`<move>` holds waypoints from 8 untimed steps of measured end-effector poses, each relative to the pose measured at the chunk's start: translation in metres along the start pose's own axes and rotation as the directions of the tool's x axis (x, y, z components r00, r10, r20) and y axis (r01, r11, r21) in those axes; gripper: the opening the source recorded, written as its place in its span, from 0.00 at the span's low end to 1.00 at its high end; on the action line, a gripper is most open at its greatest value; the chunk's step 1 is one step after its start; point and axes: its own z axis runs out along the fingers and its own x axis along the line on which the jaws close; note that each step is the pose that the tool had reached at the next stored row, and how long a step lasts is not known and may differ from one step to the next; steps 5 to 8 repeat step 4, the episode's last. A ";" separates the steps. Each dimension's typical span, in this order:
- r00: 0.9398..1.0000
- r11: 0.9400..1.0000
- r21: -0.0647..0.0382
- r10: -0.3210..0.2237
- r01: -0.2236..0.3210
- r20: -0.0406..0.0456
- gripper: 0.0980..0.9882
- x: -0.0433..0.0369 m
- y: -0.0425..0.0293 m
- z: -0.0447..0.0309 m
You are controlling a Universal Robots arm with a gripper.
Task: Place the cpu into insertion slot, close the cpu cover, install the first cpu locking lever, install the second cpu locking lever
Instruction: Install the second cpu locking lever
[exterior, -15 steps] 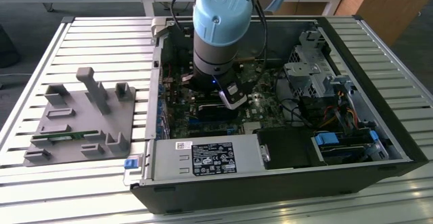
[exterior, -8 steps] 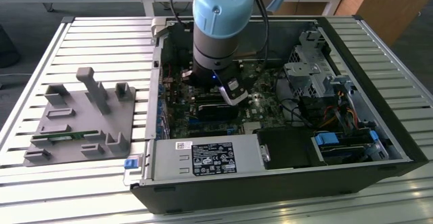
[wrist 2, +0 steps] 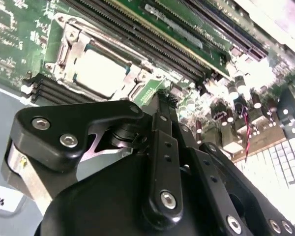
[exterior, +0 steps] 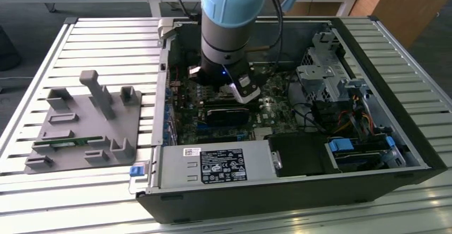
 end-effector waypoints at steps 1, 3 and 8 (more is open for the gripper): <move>1.000 1.000 0.000 0.000 0.000 0.000 0.01 0.0000 0.0007 -0.0014; 1.000 1.000 0.000 0.000 0.000 0.000 0.01 0.0001 0.0017 -0.0040; 1.000 1.000 0.000 0.000 0.000 0.000 0.01 0.0001 0.0018 -0.0041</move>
